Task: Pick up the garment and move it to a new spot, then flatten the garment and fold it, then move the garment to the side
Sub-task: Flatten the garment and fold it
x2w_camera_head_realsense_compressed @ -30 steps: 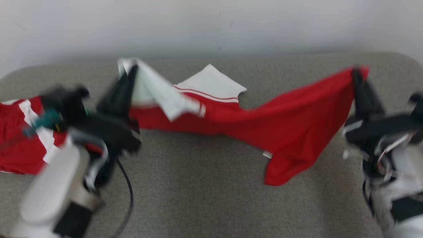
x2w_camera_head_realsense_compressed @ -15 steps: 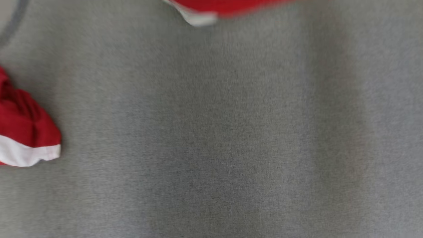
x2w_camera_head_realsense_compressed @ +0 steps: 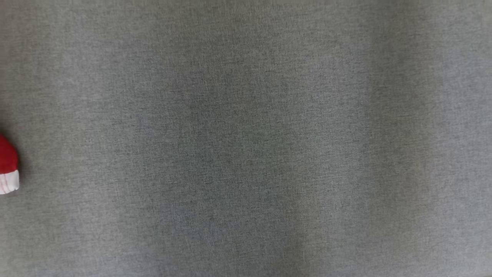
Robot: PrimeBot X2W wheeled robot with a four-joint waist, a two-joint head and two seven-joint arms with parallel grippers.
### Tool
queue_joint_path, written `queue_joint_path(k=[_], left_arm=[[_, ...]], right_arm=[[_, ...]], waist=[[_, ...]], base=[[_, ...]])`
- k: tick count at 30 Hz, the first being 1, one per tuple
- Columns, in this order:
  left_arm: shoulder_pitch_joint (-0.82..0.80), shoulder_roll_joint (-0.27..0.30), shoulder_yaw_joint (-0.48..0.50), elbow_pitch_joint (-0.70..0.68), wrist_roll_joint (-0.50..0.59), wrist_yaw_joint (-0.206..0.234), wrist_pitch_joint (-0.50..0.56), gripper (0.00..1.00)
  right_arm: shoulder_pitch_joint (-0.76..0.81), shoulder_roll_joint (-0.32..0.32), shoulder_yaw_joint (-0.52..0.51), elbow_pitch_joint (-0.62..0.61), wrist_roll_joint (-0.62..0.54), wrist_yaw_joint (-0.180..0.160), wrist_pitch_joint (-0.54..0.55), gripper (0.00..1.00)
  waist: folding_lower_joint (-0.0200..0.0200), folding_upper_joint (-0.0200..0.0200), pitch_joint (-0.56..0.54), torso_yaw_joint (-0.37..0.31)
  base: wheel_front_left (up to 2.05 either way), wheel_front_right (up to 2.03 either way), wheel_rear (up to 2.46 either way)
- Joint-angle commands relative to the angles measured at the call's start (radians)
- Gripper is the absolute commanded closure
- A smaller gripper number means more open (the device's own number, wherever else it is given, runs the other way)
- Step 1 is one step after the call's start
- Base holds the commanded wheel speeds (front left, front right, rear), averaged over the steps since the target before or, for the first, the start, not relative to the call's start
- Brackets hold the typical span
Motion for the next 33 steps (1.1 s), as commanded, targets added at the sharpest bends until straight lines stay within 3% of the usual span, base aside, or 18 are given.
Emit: queue_joint_path(k=[1, 8, 17, 22, 26, 30, 33], left_arm=[[-0.028, -0.009, -0.003, 0.022, -0.013, 0.002, -0.016, 1.0], [-0.028, -0.008, -0.07, 0.076, -0.069, 0.002, -0.052, 1.0], [0.111, 0.029, -0.127, 0.014, -0.206, 0.002, -0.13, 1.0], [0.355, 0.106, -0.154, -0.12, -0.296, 0.002, -0.183, 1.0], [0.599, 0.176, -0.111, -0.244, -0.351, 0.011, -0.208, 1.0], [0.881, 0.228, -0.047, -0.436, -0.365, 0.081, -0.214, 1.0], [1.109, 0.231, 0.047, -0.612, -0.365, 0.154, -0.214, 1.0]], right_arm=[[-0.024, -0.003, -0.006, 0.02, -0.011, 0.0, -0.015, 1.0], [-0.058, -0.003, 0.018, 0.101, -0.057, 0.0, -0.046, 1.0], [0.021, 0.022, 0.082, 0.102, 0.013, 0.0, -0.104, 1.0], [0.205, 0.04, 0.156, 0.013, 0.131, 0.0, -0.122, 1.0], [0.423, 0.024, 0.233, -0.12, 0.249, 0.0, -0.106, 1.0], [0.665, -0.023, 0.306, -0.286, 0.354, 0.0, -0.092, 1.0], [0.85, -0.063, 0.335, -0.407, 0.415, 0.0, -0.095, 1.0]], waist=[[-0.0003, -0.0004, 0.021, -0.001], [-0.0003, -0.0004, 0.056, 0.012], [-0.0003, -0.0004, 0.056, 0.005], [-0.0003, -0.0004, -0.014, -0.005], [-0.0003, -0.0004, -0.082, -0.018], [-0.0003, -0.0004, -0.15, -0.027], [-0.0003, -0.0004, -0.197, -0.03]], base=[[0.0, 0.0, 0.0], [0.0, 0.0, 0.0], [0.0, 0.0, 0.0], [0.0, 0.0, 0.0], [0.0, 0.0, 0.0], [0.0, 0.0, 0.0], [0.0, 0.0, 0.0]])
